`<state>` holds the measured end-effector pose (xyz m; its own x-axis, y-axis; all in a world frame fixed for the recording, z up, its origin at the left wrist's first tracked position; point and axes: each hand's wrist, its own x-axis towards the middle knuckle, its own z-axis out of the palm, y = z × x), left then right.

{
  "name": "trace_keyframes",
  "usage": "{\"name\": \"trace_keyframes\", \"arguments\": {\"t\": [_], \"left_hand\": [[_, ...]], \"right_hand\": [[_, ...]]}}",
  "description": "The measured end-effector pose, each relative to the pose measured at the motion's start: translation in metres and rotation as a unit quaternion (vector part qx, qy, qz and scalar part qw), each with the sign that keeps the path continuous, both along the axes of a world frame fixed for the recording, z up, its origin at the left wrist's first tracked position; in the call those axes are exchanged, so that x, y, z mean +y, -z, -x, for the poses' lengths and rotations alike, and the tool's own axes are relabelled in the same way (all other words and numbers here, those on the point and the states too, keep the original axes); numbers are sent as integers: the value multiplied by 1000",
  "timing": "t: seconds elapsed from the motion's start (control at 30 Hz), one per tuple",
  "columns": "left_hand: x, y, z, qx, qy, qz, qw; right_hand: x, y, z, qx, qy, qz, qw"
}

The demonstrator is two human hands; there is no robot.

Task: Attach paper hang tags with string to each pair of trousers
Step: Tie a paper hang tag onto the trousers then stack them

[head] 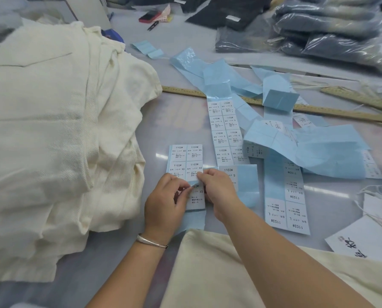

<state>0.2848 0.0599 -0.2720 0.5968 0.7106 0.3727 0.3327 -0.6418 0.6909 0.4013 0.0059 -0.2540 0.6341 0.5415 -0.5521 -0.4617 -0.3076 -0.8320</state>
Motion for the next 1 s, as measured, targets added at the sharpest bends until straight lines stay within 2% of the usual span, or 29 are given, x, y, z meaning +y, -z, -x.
{"name": "trace_keyframes", "arguments": {"t": [0.07,0.13,0.2,0.27,0.33,0.4,0.43,0.47,0.5,0.57,0.63,0.67,0.77,0.83,0.9,1.0], "left_hand": [[-8,-11,9,-21,41,-10,999],[-18,-25,25,-63,63,18,996],[-28,-41,43,-119,45,74,989],[-34,-53,55,-153,9,154,976],[-42,-65,57,-156,-6,233,960],[-49,-73,52,-168,-14,290,942],[-58,-81,49,-186,-3,314,931],[-67,-87,46,-204,14,335,920],[-77,-93,43,-217,33,352,910],[-99,-100,38,-220,71,376,897],[-122,-100,31,-204,100,386,894],[-136,-98,26,-190,110,395,892],[-181,-87,7,-124,129,433,884],[-213,-80,-9,-78,148,456,874],[-242,-78,-28,-31,180,481,857],[-279,-79,-50,4,226,502,835]], "right_hand": [[1,0,0,-27,-2,20,999],[0,-5,0,-8,5,19,1000],[-4,-16,-1,70,15,-19,997],[-11,-25,-1,74,10,-25,997],[-27,-35,3,-16,-27,5,999],[-41,-47,10,-136,-69,39,988],[-55,-54,12,-166,-78,32,982],[-70,-62,14,-159,-80,-4,984],[-87,-71,16,-112,-73,-63,989],[-129,-89,16,24,-63,-162,985],[-181,-92,10,90,-48,-197,975],[-210,-88,5,84,-32,-193,977],[-296,-75,-11,-28,79,-136,987],[-349,-66,-28,-113,199,-89,969],[-391,-53,-49,-188,277,12,942],[-427,-30,-75,-246,230,229,913]]}}
